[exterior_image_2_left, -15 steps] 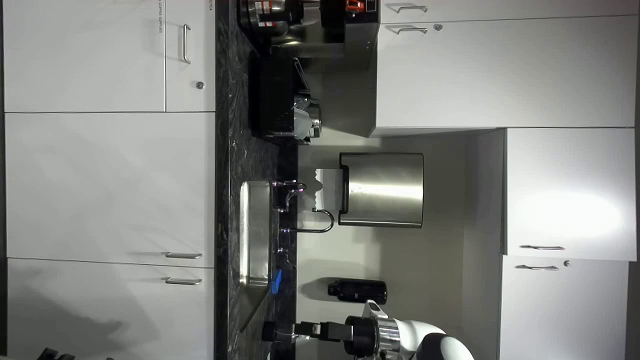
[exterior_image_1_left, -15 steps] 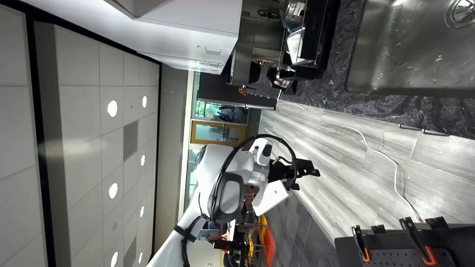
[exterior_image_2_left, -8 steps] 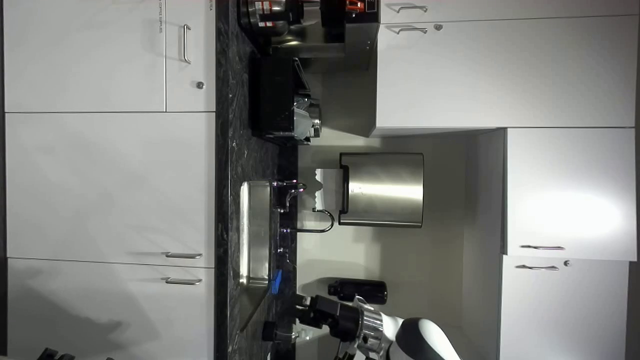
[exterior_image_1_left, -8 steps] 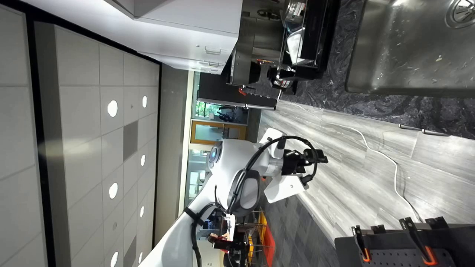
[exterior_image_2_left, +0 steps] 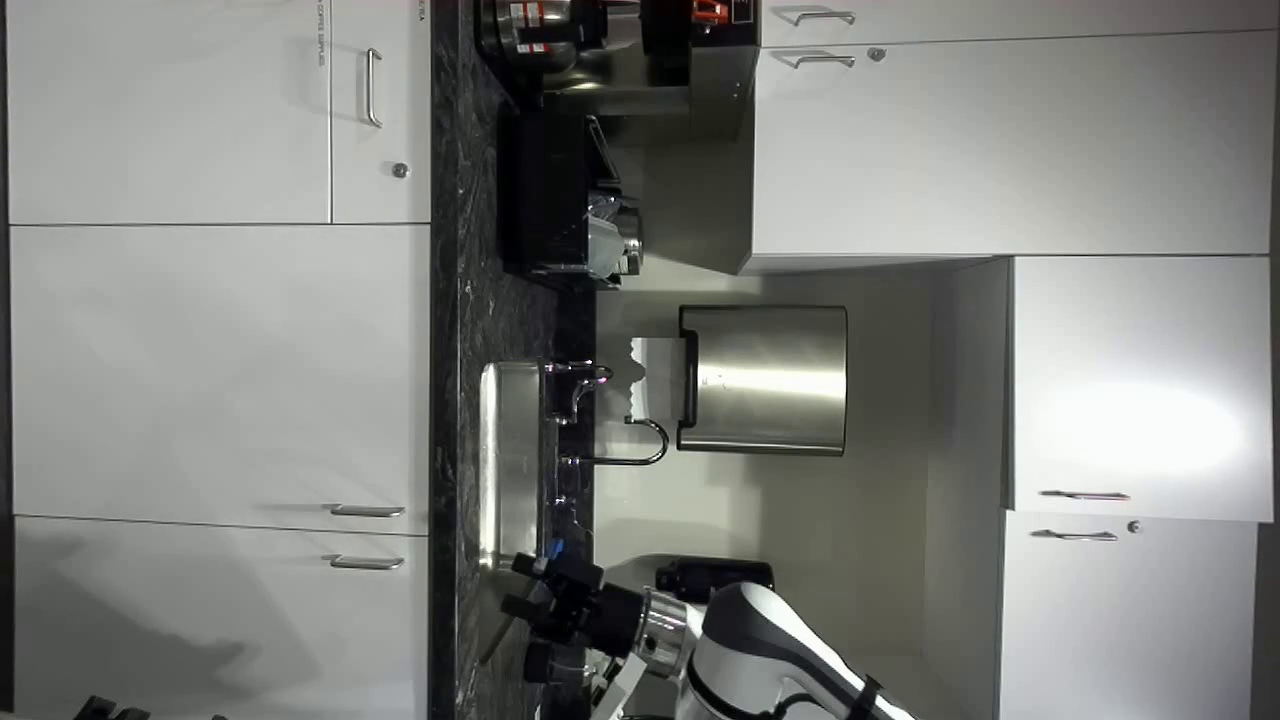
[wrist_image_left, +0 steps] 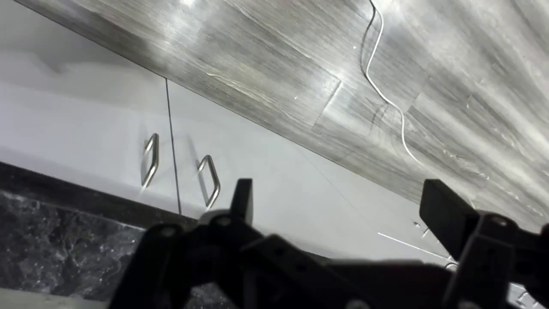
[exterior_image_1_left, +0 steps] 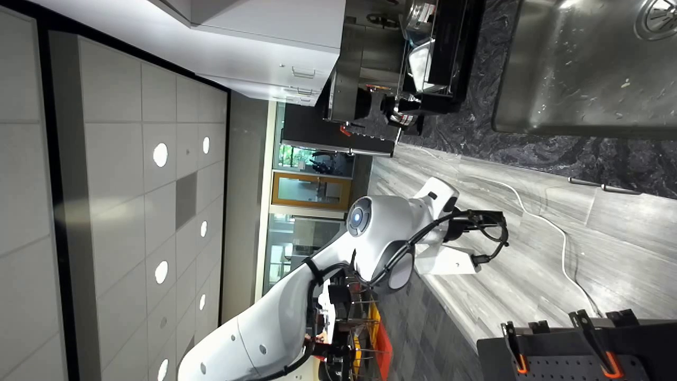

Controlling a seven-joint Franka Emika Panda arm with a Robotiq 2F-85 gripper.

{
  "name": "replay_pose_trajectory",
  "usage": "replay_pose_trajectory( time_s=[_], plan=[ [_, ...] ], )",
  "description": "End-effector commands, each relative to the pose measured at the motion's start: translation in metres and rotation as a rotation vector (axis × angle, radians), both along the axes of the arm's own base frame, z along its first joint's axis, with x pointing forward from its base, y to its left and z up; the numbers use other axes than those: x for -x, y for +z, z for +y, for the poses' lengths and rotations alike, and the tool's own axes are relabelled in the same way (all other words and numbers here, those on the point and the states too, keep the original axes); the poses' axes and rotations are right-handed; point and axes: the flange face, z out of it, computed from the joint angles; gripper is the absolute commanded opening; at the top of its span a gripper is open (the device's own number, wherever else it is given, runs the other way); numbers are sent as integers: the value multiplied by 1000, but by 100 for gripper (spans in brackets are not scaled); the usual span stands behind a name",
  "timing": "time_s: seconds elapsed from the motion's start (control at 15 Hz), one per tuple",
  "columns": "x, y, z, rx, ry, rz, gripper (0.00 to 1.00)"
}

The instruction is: Open the left bottom cabinet door

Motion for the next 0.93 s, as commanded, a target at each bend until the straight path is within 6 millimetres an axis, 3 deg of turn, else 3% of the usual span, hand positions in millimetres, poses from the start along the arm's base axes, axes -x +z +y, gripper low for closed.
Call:
replay_pose_trajectory(
  time_s=[0.0,0.53,0.6,0.73,0.87],
  plan=[
    [-12,-40,9,18,-33,28,100],
    [-36,-130,23,96,-111,155,100],
    [-23,-110,21,63,-92,137,100],
    [-23,-123,22,71,-85,162,100],
    [-24,-121,21,71,-86,158,100]
  ],
)
